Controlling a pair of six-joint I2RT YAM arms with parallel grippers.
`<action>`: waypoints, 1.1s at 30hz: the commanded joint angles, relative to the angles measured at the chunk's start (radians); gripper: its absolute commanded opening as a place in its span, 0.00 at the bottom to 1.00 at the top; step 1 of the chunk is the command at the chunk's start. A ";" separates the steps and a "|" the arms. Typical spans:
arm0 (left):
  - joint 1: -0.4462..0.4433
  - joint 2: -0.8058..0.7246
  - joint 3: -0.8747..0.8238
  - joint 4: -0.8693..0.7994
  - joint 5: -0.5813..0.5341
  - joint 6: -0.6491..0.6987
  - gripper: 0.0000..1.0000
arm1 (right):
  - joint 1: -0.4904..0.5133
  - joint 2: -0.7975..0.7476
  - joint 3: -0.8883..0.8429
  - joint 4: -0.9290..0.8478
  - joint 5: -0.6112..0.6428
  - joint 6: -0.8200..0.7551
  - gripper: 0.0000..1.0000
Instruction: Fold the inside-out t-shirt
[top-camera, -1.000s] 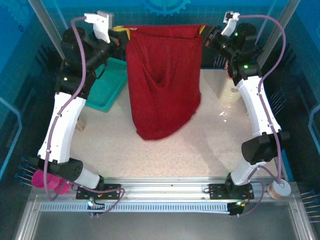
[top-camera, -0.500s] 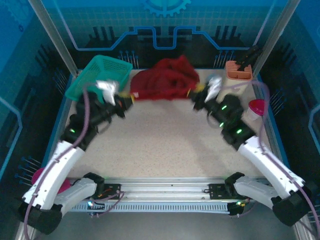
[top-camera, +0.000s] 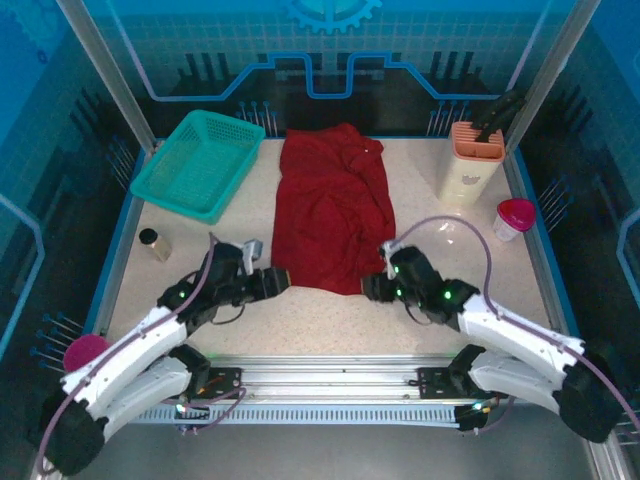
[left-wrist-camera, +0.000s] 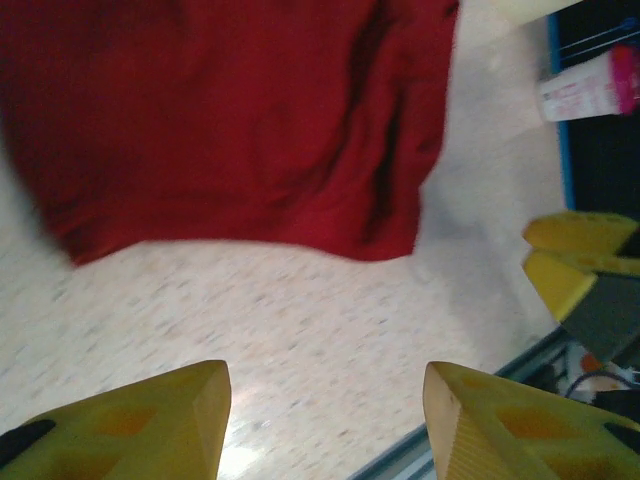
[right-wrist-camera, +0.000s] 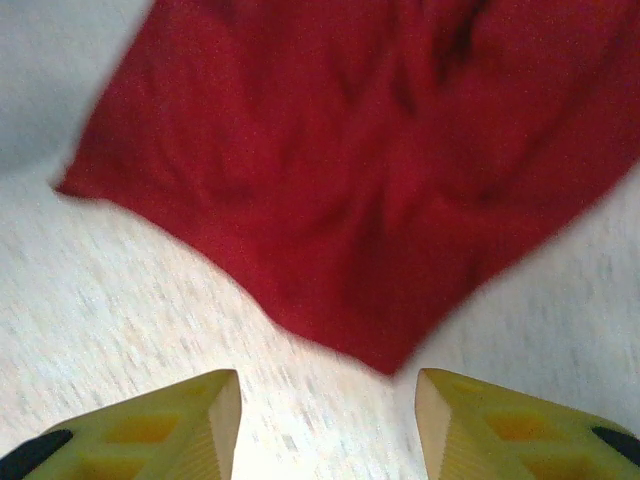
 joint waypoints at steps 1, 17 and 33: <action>-0.021 0.195 0.113 0.042 0.004 0.064 0.55 | -0.086 0.206 0.135 0.112 -0.141 -0.045 0.54; -0.070 0.614 0.074 0.193 -0.216 0.088 0.00 | -0.088 0.373 -0.020 0.066 0.010 0.121 0.17; -0.320 0.168 0.183 -0.198 -0.402 -0.023 0.39 | -0.149 0.616 0.444 0.130 -0.009 -0.043 0.51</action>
